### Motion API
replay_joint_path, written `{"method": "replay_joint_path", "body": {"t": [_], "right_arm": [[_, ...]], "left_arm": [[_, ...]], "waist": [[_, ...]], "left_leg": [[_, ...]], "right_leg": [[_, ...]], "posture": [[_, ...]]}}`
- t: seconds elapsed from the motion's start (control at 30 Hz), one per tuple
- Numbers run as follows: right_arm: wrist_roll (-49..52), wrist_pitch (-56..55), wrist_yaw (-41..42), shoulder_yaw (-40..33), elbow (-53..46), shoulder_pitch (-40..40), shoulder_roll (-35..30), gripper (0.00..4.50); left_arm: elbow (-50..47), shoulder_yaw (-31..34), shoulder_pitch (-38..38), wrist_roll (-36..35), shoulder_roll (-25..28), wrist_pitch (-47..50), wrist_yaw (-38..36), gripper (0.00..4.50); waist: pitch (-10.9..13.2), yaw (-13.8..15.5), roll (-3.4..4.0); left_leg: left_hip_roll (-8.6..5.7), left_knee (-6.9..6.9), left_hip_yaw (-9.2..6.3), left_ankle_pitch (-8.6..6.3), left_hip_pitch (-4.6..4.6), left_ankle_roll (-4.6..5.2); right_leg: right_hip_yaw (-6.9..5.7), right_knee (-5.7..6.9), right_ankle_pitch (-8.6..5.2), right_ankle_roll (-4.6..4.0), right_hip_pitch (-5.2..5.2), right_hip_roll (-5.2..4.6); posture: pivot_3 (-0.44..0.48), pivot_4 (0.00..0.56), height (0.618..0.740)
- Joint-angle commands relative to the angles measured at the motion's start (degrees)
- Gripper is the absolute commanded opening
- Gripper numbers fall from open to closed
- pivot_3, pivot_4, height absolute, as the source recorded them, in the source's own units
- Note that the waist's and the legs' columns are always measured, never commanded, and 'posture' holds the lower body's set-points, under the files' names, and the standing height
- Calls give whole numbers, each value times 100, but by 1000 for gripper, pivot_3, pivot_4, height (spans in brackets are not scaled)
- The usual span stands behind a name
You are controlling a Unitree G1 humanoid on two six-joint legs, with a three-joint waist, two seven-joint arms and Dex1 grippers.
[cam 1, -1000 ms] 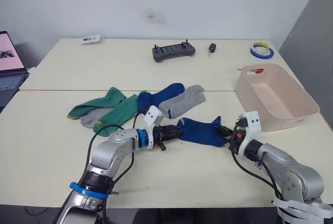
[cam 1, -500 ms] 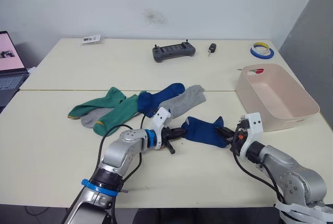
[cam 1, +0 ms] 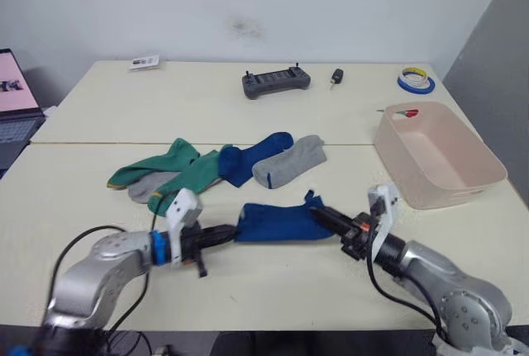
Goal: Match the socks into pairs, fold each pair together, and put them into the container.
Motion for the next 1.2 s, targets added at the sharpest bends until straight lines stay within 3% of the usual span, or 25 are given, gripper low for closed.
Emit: {"method": "replay_joint_path", "body": {"t": [0.03, 0.13, 0.23, 0.4, 0.6, 0.97, 1.13, 1.2], "right_arm": [[-433, -687, 214, 504, 29, 209, -60, 0], [-1027, -1227, 358, 978, 405, 330, -219, 0], [-1609, -1850, 482, 1275, 759, 492, -408, 686], [-1873, -2477, 648, 912, 555, 1046, -809, 2367], [-1539, -2135, 910, 466, -147, 1411, -1574, 4461], [-1131, -696, -24, 588, 240, 514, -886, 4461], [-1113, -560, -29, 592, 343, 403, -877, 2893], [-1126, -581, 34, 642, 327, 393, -933, 2063]], "left_arm": [[-493, 350, 620, -129, -37, -168, 84, 25], [-563, 153, 1057, 190, -326, -678, 290, 25], [-547, 12, 1270, 441, -610, -1016, 546, 0], [-577, -38, 1357, 575, -887, -1352, 801, 0], [-636, -161, 1251, 559, -886, -1412, 835, 0], [-882, -236, 1262, 474, -824, -1377, 843, 0], [-985, 82, 1260, 58, -863, -1273, 829, 0], [-985, 186, 1218, -63, -761, -1170, 807, 443]], "waist": [[-1, 24, -1], [-4, 36, -6], [-5, 33, -8], [-5, 40, -8], [-6, 19, -9], [-6, 18, -10], [-6, 18, -10], [-7, 18, -10]], "left_leg": [[0, 0, 0, 0, -1, 0], [-5, 1, -1, 0, 1, 0], [-3, -1, -1, 0, 2, 0], [-2, -2, -3, 0, -1, 0], [0, -1, -5, -1, 2, 0], [-1, -1, -5, -1, -2, 0], [-1, 0, -5, -1, -1, 0], [0, -1, -7, -1, 0, 0]], "right_leg": [[-1, -3, 0, 0, 0, -1], [-4, -9, 0, 1, 5, -5], [-4, -14, 0, 0, 7, -2], [-5, -14, 0, 0, 6, 1], [-7, -13, 0, 0, 10, 4], [-4, -14, 0, 0, 8, 6], [-5, -14, 0, 0, 9, 4], [-6, -13, 0, 0, 9, 5]], "posture": [[0, 150, 740], [0, 150, 740], [0, 150, 740], [0, 150, 740], [0, 150, 740], [0, 150, 740], [0, 150, 740], [0, 150, 740]]}}
